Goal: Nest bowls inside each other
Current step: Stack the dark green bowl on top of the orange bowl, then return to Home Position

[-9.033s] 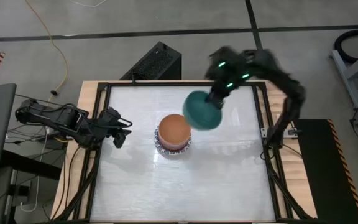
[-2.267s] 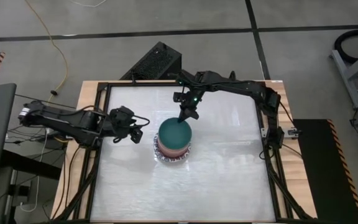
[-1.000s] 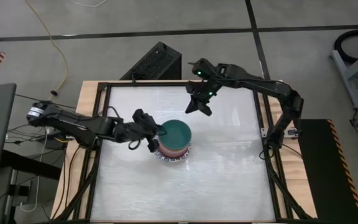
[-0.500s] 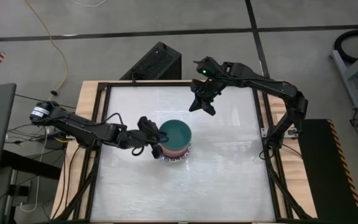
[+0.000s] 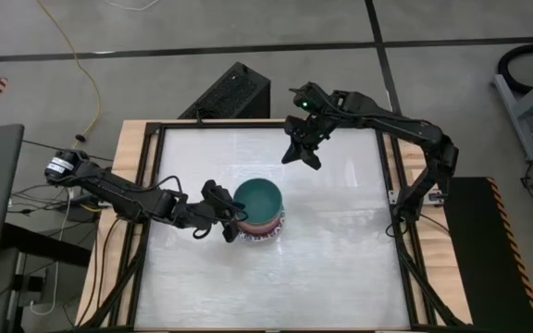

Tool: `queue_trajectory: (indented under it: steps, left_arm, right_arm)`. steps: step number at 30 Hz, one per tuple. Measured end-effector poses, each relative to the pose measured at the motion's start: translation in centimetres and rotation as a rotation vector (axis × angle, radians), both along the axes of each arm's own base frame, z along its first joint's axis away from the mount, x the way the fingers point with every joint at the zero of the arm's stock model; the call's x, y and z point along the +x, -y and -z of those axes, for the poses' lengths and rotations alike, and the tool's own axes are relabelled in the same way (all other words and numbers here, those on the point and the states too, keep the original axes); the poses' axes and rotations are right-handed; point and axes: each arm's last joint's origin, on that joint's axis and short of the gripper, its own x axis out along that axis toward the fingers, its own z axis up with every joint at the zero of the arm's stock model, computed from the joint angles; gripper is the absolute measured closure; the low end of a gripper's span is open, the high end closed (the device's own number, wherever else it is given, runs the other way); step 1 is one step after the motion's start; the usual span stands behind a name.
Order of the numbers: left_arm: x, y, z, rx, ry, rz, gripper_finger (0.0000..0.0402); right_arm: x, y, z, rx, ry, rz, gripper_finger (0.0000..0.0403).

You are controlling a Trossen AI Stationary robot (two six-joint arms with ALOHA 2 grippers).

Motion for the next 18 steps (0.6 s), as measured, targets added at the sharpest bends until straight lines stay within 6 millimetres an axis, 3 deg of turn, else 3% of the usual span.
queue_trajectory:
  steps: [8,18]
  left_arm:
    - [-0.4,-0.2,-0.6,0.008,0.018,-0.005,0.0401]
    - [-3.9,-1.5,-5.6,0.097,0.198,-0.040,0.0401]
  right_arm:
    - [-0.3,-0.1,-0.4,-0.002,0.013,0.005,0.0390]
    - [-3.7,-1.6,-4.4,-0.095,0.159,0.028,0.0390]
